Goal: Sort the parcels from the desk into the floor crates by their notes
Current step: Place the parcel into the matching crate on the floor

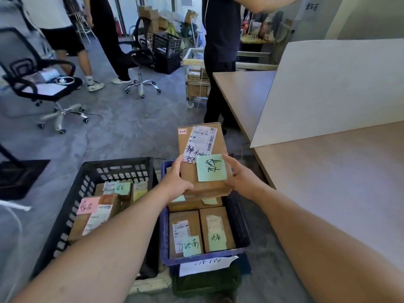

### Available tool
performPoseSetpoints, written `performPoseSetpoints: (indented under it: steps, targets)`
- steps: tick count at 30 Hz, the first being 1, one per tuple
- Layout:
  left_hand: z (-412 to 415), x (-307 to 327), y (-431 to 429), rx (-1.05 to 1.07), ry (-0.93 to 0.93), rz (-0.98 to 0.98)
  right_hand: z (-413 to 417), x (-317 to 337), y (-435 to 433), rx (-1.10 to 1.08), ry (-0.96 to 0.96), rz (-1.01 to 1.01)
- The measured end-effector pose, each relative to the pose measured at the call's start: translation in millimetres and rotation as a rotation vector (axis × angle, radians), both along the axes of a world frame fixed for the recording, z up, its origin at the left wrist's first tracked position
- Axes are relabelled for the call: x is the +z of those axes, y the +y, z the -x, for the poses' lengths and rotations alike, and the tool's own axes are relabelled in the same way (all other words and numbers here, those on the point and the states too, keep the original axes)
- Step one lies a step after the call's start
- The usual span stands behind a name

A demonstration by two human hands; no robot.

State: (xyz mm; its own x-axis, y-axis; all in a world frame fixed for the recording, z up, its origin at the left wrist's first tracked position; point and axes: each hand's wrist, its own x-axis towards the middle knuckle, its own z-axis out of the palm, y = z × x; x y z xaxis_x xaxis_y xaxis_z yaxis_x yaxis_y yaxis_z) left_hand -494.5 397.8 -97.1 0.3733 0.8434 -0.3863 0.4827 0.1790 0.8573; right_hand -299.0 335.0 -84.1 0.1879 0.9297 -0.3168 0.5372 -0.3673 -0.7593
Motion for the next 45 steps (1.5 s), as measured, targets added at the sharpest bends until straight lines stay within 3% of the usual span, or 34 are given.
performPoseSetpoints:
  steps: [7,12,25,35,37,41,45]
  targets:
    - [-10.5,-2.7,14.0,0.106,0.052,-0.019,-13.5,-11.2,42.3,0.128,-0.029,0.021]
    - [-13.9,-12.6,15.4,0.269,0.102,-0.038,-13.2,-29.9,66.4,0.046,0.116,0.022]
    - [52.2,-90.8,-5.1,0.535,0.176,0.168,66.1,-102.2,107.8,0.255,0.039,0.182]
    - [101.0,-173.2,-2.5,0.321,0.211,0.327,112.5,-171.8,124.9,0.187,-0.021,0.252]
    - [115.1,-168.4,5.2,0.264,0.327,0.233,119.0,-181.8,124.9,0.136,0.003,0.269]
    - [154.0,-156.7,34.6,0.404,0.617,-0.075,136.8,-190.1,124.0,0.045,0.019,0.279]
    - [181.4,-158.8,70.7,0.275,0.678,0.008,154.7,-188.9,120.6,-0.111,-0.06,0.264]
